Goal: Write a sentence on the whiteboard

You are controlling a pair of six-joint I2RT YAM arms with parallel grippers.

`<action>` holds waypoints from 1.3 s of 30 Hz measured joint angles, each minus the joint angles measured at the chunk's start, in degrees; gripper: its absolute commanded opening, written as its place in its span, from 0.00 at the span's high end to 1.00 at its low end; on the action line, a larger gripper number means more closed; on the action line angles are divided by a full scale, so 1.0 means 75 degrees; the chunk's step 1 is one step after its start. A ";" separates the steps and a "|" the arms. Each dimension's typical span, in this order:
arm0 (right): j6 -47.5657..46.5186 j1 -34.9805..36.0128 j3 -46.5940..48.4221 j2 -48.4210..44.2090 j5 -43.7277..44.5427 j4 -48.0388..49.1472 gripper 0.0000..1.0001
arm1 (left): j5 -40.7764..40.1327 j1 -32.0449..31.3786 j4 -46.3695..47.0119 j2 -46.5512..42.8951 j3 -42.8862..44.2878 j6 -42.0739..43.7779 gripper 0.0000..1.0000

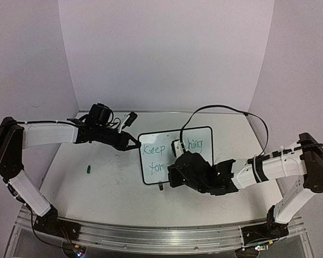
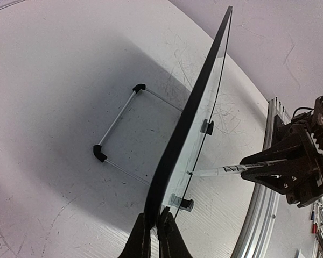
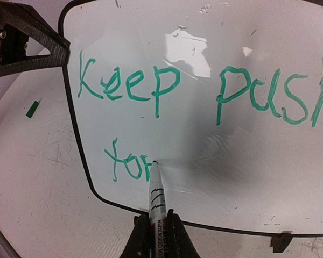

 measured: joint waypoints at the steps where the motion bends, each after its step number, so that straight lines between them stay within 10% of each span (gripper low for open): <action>1: 0.0022 0.0000 0.0013 0.0023 0.0018 -0.0031 1.00 | 0.0000 0.0000 0.0000 0.0000 0.0000 0.0000 1.00; 39: 0.0597 0.0052 0.0127 0.0137 -0.0093 -0.0674 1.00 | 0.0002 0.0000 0.0000 0.0000 0.0000 0.0003 1.00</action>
